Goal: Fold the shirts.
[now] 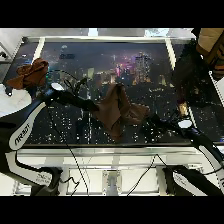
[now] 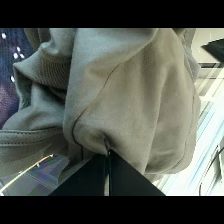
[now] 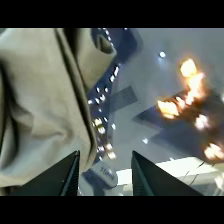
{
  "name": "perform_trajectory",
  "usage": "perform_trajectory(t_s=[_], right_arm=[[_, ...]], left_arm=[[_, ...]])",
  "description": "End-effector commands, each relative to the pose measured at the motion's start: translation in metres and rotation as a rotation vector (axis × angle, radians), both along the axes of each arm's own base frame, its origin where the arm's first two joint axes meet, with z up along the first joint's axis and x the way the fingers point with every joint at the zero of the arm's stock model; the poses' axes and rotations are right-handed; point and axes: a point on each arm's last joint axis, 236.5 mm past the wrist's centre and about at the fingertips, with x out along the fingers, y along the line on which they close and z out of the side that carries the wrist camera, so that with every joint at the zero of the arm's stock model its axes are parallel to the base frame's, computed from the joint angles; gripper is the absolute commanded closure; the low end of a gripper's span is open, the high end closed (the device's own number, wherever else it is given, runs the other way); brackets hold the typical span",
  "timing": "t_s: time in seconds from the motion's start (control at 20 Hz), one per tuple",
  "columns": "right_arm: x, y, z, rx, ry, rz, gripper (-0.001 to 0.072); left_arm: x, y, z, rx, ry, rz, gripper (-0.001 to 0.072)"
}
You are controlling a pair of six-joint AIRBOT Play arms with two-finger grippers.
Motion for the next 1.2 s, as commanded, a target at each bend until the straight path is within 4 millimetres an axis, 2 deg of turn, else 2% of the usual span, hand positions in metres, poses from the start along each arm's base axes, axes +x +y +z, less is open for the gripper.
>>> perform_trajectory(t_s=[0.0,0.1,0.15,0.35,0.4,0.5,0.6,0.75,0.85,0.95,1.05,1.15], right_arm=[[0.003,0.019,-0.015,0.030,0.015,-0.010,0.0352],[0.003,0.030,-0.023,0.035,0.018,-0.005,0.0401],[0.004,0.032,-0.026,0.034,0.019,-0.009,0.0401],[0.009,0.027,-0.029,0.008,0.005,-0.036,0.0409],[0.011,0.025,-0.029,0.000,0.000,-0.043,0.0495],[0.015,0.020,-0.030,-0.018,-0.012,-0.060,0.0619],[0.018,0.016,-0.030,-0.042,-0.031,-0.057,0.0685],[0.023,0.018,-0.024,-0.055,-0.063,-0.015,0.0686],[0.035,0.033,-0.005,-0.044,-0.126,0.077,0.0685],[0.057,0.047,0.025,-0.029,-0.214,0.151,0.0686],[0.082,0.058,0.063,-0.006,-0.306,0.191,0.0686],[0.105,0.064,0.107,-0.013,-0.414,0.222,0.0686]], left_arm=[[0.000,0.000,0.000,0.000,0.001,-0.001,0.0692],[0.000,0.000,0.000,0.000,0.000,-0.001,0.0692],[0.000,0.000,0.000,0.000,0.000,-0.001,0.0693],[0.000,0.000,-0.001,0.003,-0.007,-0.007,0.0693],[0.000,0.000,-0.001,0.002,-0.012,-0.012,0.0692],[0.000,0.000,-0.001,0.002,-0.012,-0.012,0.0693],[0.000,0.000,-0.001,0.002,-0.012,-0.012,0.0693],[0.000,0.000,0.000,0.000,-0.011,-0.011,0.0692],[0.002,-0.005,0.005,-0.031,-0.007,0.006,0.0692],[0.012,-0.019,0.027,-0.135,0.003,0.061,0.0693],[0.030,-0.036,0.066,-0.279,-0.009,0.120,0.0693],[0.049,-0.045,0.118,-0.416,-0.079,0.121,0.0693]])
